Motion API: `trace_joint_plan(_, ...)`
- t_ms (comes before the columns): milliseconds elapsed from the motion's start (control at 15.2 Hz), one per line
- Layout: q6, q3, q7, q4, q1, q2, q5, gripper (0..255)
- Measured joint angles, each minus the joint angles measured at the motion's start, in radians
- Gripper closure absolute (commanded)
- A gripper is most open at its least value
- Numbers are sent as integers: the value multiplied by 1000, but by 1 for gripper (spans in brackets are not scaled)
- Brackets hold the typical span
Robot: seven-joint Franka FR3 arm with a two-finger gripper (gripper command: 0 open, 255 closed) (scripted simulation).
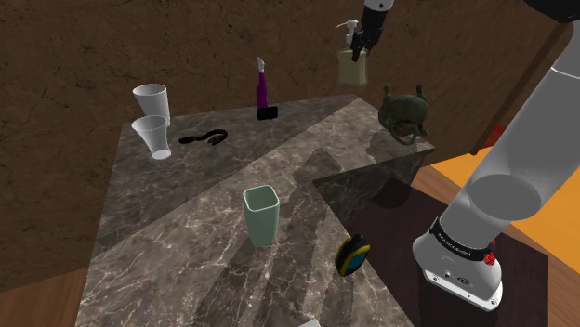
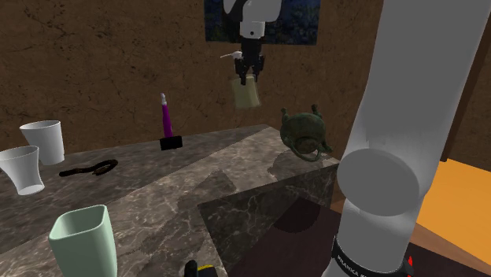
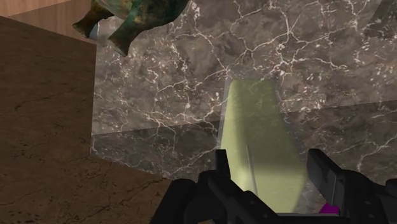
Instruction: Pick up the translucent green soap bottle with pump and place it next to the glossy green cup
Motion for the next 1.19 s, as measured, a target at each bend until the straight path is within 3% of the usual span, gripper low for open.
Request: trace_joint_plan(1188, -250, -4, -15, 282, -5, 35, 18, 255)
